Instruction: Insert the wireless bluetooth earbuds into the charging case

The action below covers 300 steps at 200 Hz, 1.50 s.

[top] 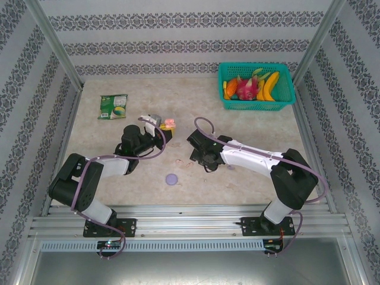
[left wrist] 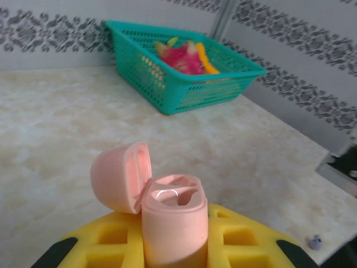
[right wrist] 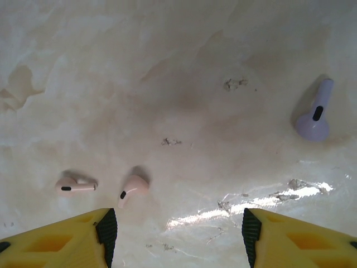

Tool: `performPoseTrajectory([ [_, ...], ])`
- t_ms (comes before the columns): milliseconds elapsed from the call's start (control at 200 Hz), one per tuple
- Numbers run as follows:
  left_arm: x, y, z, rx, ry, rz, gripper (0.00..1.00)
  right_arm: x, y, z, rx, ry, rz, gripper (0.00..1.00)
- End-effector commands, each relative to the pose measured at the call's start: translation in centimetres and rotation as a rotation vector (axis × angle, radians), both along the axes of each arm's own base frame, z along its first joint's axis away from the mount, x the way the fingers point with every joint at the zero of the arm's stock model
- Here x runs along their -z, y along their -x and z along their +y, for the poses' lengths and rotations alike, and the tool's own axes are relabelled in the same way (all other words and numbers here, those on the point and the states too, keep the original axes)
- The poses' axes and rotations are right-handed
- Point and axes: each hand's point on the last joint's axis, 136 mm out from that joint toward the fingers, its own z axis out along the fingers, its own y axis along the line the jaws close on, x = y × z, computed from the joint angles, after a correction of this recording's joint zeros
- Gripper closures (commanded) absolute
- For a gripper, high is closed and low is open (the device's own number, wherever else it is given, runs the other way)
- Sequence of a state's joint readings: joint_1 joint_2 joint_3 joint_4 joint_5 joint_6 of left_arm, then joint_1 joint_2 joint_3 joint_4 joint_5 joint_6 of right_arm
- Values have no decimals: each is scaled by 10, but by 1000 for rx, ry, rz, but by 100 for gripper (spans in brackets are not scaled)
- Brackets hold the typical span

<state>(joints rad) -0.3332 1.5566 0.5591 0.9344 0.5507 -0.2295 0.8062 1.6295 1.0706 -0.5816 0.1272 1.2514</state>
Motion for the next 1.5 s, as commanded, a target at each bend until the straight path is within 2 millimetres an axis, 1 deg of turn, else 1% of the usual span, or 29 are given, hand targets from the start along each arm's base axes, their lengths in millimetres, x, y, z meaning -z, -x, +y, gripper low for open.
performPoseTrajectory([
  [0, -25, 9, -5, 64, 32, -105, 100, -2, -2, -11, 47, 12, -17, 37],
  [140, -28, 4, 4, 4, 0, -126, 100, 2, -1, -7, 56, 22, 11, 37],
  [295, -31, -4, 18, -94, -6, -148, 100, 5, 3, 5, 43, 52, 29, 37],
  [395, -32, -8, 25, -136, -5, -152, 100, 7, 4, 14, 3, 90, 33, 37],
  [495, -32, -10, 29, -154, -1, -149, 100, 10, 3, 17, -57, 162, 35, 36],
  [675, -37, -12, 32, -169, 7, -155, 100, 18, 2, 21, -140, 250, 44, 34],
  [909, -39, -14, 35, -176, 12, -156, 100, 31, 2, 36, -195, 244, 72, 34],
  [1159, -41, -14, 35, -172, 18, -156, 100, 41, 3, 44, -217, 234, 86, 34],
  [1289, -41, -15, 35, -170, 21, -155, 100, 45, 4, 45, -223, 243, 98, 34],
  [1494, -43, -15, 35, -169, 28, -156, 100, 51, 8, 39, -222, 267, 114, 35],
])
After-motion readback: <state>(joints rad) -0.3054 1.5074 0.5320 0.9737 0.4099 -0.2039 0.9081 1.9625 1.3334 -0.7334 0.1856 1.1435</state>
